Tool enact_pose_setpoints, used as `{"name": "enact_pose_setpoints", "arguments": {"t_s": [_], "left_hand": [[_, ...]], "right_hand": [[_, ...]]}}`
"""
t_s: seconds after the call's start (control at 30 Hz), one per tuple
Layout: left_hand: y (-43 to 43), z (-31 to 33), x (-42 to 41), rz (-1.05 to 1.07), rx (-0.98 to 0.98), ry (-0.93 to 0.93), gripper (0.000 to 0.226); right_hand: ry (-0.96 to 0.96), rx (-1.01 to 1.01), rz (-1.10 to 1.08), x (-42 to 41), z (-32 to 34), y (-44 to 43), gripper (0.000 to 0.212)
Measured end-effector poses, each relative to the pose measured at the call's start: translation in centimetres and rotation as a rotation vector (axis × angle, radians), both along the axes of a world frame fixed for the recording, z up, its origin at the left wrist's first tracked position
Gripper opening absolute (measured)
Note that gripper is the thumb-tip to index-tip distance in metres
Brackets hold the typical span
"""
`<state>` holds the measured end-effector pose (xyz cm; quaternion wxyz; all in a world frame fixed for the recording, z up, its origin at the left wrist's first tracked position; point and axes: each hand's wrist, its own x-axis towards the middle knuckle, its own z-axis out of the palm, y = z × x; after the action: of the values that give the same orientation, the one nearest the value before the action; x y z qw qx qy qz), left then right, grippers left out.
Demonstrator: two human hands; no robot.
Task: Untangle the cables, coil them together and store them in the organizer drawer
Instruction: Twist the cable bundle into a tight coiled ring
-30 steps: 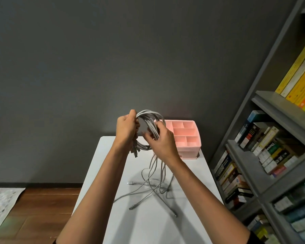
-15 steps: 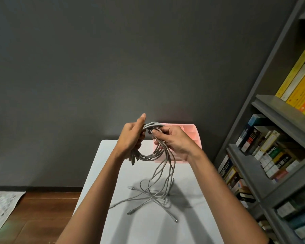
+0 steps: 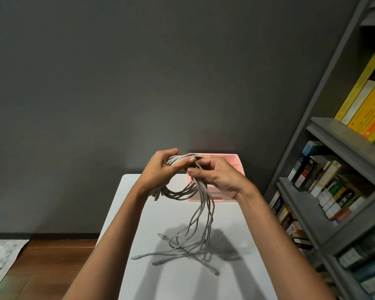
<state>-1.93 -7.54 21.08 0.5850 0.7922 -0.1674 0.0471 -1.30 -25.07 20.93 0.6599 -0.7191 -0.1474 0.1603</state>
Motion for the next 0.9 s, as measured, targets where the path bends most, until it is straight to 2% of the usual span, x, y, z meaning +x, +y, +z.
{"name": "enact_pose_setpoints", "arguments": {"t_s": [0.1, 0.2, 0.27, 0.4, 0.63, 0.77, 0.9], "left_hand": [[-0.2, -0.1, 0.1, 0.024, 0.015, 0.022, 0.038], [-0.5, -0.1, 0.2, 0.028, -0.060, 0.152, 0.058], [-0.5, -0.1, 0.4, 0.021, -0.095, 0.206, 0.055], [-0.6, -1.0, 0.8, 0.123, -0.028, 0.137, 0.051], [-1.3, -1.9, 1.0, 0.270, 0.049, 0.034, 0.049], [-1.6, -3.0, 1.4, 0.390, 0.122, -0.004, 0.051], [-1.7, -4.6, 1.3, 0.417, 0.254, -0.006, 0.053]], "right_hand": [[0.003, -0.013, -0.004, 0.1, 0.2, 0.0, 0.024], [0.066, 0.018, 0.012, 0.1, 0.3, 0.1, 0.028], [0.130, 0.041, 0.033, 0.1, 0.3, 0.0, 0.029], [0.153, 0.024, 0.086, -0.3, 0.1, 0.2, 0.020], [0.255, -0.019, 0.112, -0.6, 0.8, 0.0, 0.025], [0.263, -0.066, 0.041, -1.0, 0.4, 0.8, 0.032], [0.313, -0.143, -0.031, -1.0, -0.6, 1.4, 0.032]]}}
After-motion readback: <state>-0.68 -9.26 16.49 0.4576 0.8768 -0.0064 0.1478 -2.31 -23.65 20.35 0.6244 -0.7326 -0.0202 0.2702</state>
